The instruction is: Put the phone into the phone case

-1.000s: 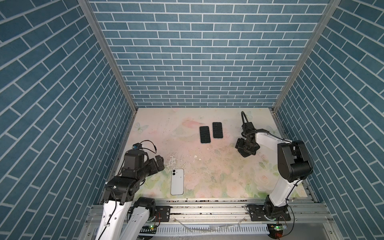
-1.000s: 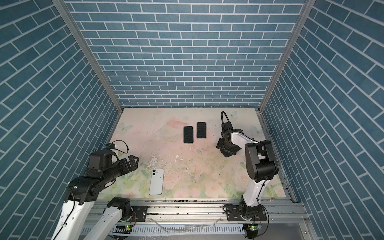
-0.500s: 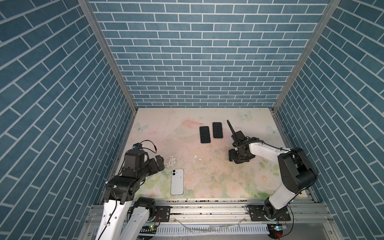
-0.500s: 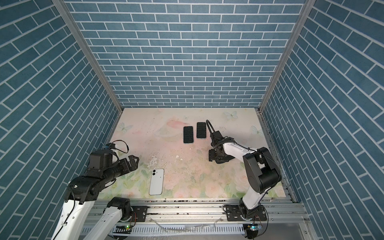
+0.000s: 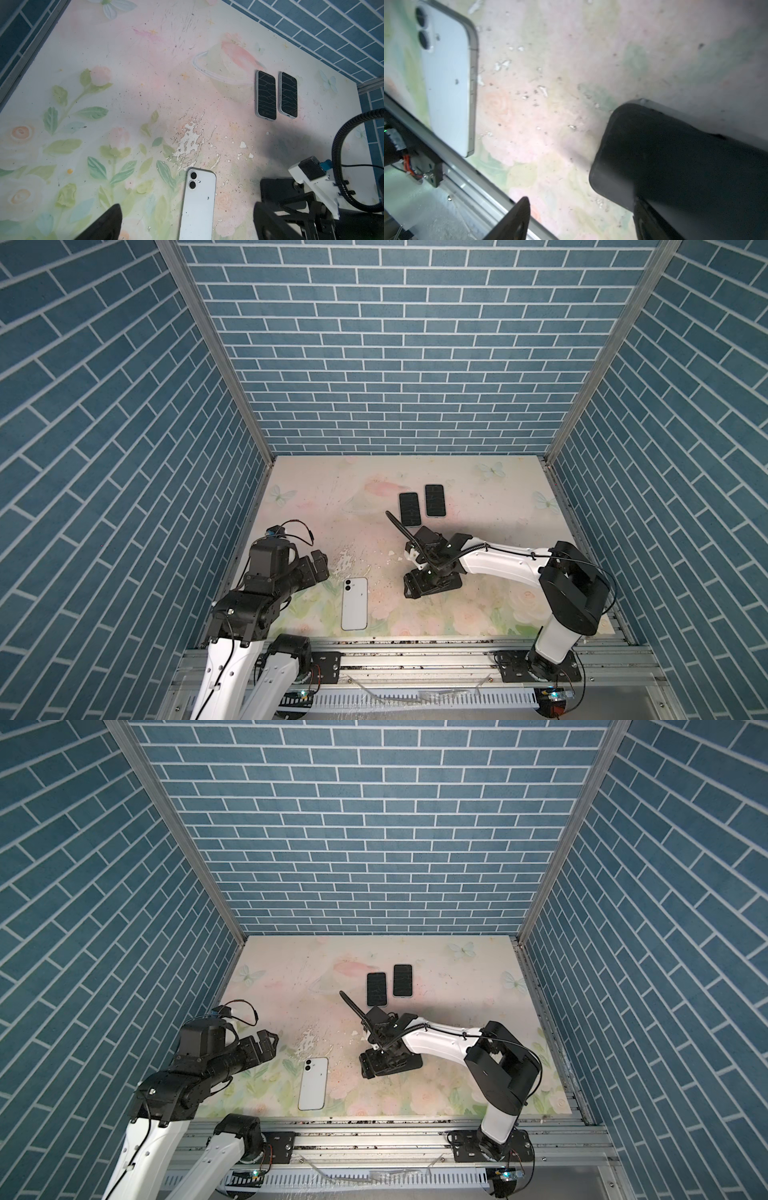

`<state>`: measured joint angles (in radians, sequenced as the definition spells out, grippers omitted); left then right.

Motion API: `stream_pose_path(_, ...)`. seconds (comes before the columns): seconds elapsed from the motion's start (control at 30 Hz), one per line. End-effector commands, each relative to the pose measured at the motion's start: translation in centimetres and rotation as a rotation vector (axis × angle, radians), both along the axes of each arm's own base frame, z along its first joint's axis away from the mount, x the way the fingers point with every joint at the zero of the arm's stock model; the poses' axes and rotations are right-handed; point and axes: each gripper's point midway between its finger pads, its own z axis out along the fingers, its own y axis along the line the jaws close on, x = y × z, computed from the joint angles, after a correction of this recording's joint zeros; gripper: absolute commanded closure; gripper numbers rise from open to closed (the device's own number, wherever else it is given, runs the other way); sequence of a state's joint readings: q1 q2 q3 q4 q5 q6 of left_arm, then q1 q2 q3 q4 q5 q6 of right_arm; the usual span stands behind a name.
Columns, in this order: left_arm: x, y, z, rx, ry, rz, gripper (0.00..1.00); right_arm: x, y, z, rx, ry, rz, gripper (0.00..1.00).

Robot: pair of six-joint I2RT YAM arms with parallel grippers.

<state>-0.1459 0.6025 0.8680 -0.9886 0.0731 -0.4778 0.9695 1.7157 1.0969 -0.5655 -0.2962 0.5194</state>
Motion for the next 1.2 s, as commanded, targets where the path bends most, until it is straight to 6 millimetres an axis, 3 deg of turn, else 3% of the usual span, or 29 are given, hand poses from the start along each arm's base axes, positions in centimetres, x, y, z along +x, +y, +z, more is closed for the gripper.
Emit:
stream_pose_path(0.0, 0.1, 0.1, -0.5, 0.004, 0.007, -0.001, 0.00, 2.3, -2.3, 2.7, -0.045, -0.076, -0.074, 0.21)
stream_pose_path(0.17, 0.0, 0.1, -0.4, 0.003, 0.002, 0.000, 0.00, 5.3, -9.7, 2.0, -0.307, -0.183, -0.183, 0.34)
stream_pose_path(0.37, 0.0, 0.1, -0.3, 0.004, -0.003, 0.002, 0.00, 6.0, -13.5, 0.3, -0.342, -0.168, -0.284, 0.45)
stream_pose_path(0.63, 0.0, 0.0, -0.4, 0.001, 0.002, -0.004, 0.00, 6.7, -12.7, -0.6, -0.207, -0.108, -0.309, 0.57)
stream_pose_path(0.7, 0.1, 0.0, -0.4, 0.001, 0.003, -0.005, 0.01, 7.1, -12.7, -0.8, -0.208, -0.108, -0.314, 0.64)
stream_pose_path(1.17, 0.0, 0.1, -0.5, 0.004, 0.006, -0.003, 0.00, 7.9, -11.5, -2.6, -0.201, -0.050, -0.314, 0.65)
